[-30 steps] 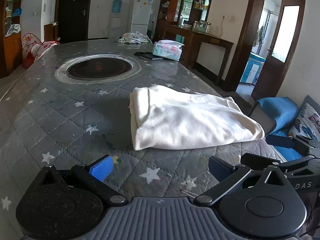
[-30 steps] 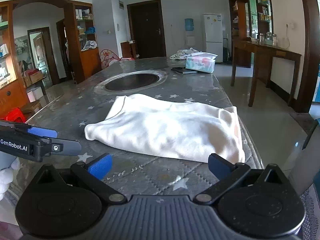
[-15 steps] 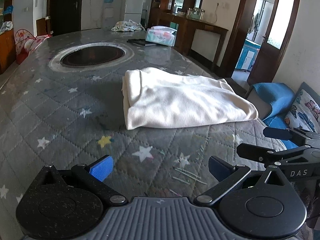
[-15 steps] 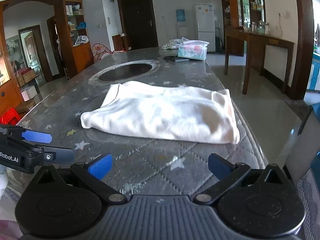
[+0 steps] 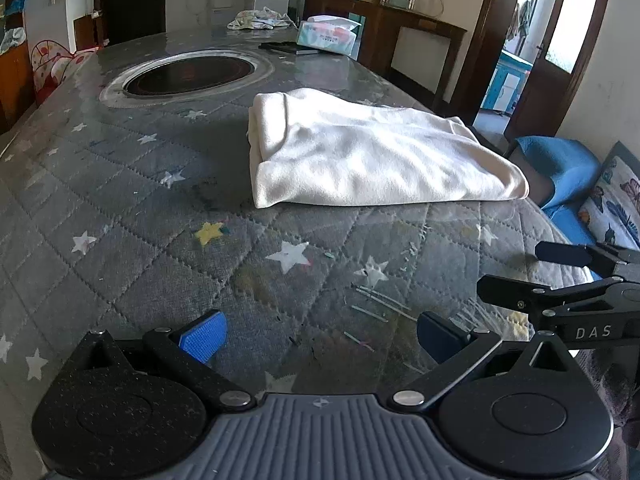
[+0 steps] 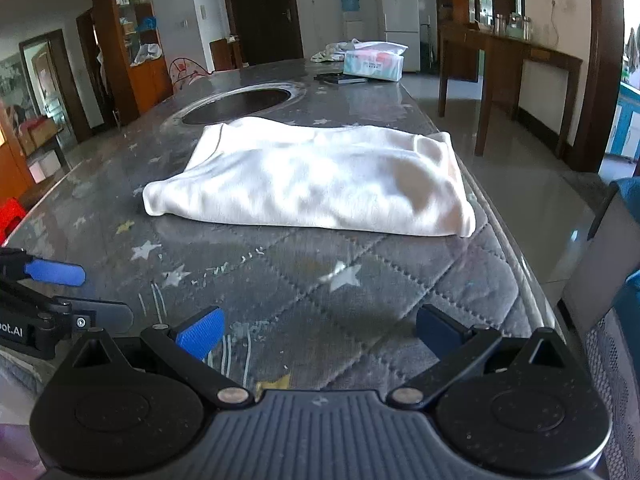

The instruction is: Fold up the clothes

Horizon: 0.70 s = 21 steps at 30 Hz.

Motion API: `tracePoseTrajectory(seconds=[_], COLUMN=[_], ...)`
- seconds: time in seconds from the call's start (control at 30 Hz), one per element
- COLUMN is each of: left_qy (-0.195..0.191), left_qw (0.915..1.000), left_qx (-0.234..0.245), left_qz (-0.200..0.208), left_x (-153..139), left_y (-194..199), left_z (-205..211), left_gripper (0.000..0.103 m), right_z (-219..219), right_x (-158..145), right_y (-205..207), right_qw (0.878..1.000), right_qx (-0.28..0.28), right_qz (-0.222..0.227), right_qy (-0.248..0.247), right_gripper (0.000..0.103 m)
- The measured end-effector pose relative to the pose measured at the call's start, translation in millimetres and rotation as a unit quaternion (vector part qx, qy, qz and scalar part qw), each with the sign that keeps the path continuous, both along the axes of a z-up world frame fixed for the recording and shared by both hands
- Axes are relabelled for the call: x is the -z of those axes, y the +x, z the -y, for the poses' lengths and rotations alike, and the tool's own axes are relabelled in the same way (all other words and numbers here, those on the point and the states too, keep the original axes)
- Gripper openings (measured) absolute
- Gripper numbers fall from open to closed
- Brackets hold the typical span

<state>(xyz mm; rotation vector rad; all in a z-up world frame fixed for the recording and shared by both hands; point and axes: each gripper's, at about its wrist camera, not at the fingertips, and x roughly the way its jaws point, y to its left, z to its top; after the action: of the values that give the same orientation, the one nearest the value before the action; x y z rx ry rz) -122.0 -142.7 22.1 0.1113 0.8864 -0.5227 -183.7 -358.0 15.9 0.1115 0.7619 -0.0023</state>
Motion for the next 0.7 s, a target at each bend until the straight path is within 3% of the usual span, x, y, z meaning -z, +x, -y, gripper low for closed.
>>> tracePoseTrajectory(seconds=[0.27,0.7], left_qy=[0.015,0.033], left_qw=[0.9999,0.9994], left_qx=[0.004,0.007], left_qz=[0.003,0.008], left_x=[1.0,2.8], left_y=[-1.3,-3.2], left_z=[3.6,8.8], left_gripper=[0.103,0.103], right_z=[-11.2,-7.6], right_x=[2.4,1.1], right_y=[3.9,3.0], right_qw=[0.999,1.000], right_qx=[-0.003,0.002], right_qz=[-0.017,-0.007], right_qy=[-0.038,-0.022], right_gripper=[0.103,0.103])
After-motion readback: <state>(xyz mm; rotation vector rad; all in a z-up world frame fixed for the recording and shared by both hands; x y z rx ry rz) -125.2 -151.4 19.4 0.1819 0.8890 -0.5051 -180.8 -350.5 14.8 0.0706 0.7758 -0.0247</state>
